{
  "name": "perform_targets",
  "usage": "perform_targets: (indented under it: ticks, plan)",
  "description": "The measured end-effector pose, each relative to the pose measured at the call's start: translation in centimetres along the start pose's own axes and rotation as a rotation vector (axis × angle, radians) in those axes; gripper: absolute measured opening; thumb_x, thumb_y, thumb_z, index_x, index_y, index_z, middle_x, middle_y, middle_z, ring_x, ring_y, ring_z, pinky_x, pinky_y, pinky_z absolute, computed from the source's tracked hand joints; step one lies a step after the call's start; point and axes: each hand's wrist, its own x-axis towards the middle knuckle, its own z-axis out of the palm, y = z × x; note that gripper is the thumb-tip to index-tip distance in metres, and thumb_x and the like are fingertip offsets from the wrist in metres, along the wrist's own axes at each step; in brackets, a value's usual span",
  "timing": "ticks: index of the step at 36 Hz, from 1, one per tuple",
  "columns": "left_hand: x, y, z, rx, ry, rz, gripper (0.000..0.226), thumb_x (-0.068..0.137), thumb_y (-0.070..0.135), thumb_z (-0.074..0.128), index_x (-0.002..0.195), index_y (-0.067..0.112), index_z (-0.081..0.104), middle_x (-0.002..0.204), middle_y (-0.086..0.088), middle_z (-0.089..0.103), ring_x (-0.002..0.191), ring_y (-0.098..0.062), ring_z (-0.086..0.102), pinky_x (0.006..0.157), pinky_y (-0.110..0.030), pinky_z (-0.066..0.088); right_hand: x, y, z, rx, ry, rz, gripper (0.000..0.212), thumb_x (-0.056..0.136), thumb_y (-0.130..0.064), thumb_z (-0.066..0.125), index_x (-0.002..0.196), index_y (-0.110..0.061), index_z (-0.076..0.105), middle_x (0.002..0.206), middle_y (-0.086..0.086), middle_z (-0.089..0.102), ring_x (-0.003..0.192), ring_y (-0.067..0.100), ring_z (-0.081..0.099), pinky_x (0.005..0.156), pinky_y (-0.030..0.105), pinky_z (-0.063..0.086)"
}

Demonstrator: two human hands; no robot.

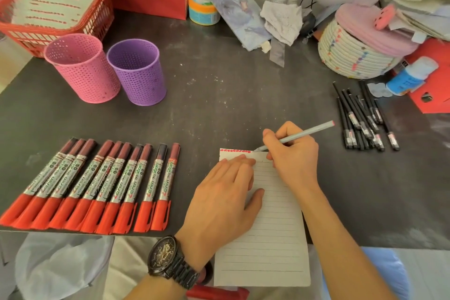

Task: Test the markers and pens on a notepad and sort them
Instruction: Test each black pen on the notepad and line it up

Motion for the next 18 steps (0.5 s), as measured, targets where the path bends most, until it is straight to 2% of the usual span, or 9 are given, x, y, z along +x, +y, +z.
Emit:
perform_targets:
  ticks: [6, 11, 15, 18]
  plan:
    - [0.04, 0.02, -0.04, -0.002, 0.013, 0.008, 0.038, 0.091, 0.038, 0.062, 0.088, 0.032, 0.025, 0.128, 0.007, 0.064, 0.12, -0.011, 0.054, 0.102, -0.025, 0.041, 0.02, 0.07, 0.07, -0.021, -0.005, -0.01, 0.034, 0.09, -0.02, 0.071, 0.061, -0.02, 0.053, 0.049, -0.004, 0.063, 0.047, 0.003, 0.06, 0.054, 0.01, 0.045]
    - [0.03, -0.01, 0.11, -0.004, 0.023, -0.001, 0.03, 0.09, 0.035, 0.065, 0.086, 0.028, 0.036, 0.127, 0.007, 0.064, 0.12, -0.011, 0.054, 0.103, -0.026, 0.041, 0.01, 0.01, 0.06, -0.033, -0.001, -0.008, 0.033, 0.091, -0.02, 0.07, 0.062, -0.019, 0.053, 0.051, -0.004, 0.064, 0.048, 0.003, 0.061, 0.053, 0.011, 0.047]
    - [0.01, -0.05, 0.14, -0.008, 0.01, -0.002, 0.03, 0.091, 0.033, 0.06, 0.088, 0.031, 0.031, 0.128, 0.009, 0.062, 0.121, -0.009, 0.053, 0.108, -0.026, 0.037, -0.05, -0.01, 0.0, -0.037, 0.001, -0.011, 0.032, 0.091, -0.019, 0.07, 0.063, -0.017, 0.053, 0.05, -0.004, 0.064, 0.048, 0.004, 0.063, 0.052, 0.012, 0.047]
    - [0.06, -0.01, -0.02, -0.031, 0.003, -0.02, 0.031, 0.093, 0.034, 0.055, 0.089, 0.032, 0.024, 0.128, 0.01, 0.062, 0.118, -0.008, 0.054, 0.104, -0.024, 0.039, -0.09, 0.02, 0.01, -0.049, 0.006, -0.018, 0.031, 0.091, -0.019, 0.069, 0.064, -0.016, 0.053, 0.05, -0.005, 0.063, 0.048, 0.004, 0.062, 0.053, 0.012, 0.047]
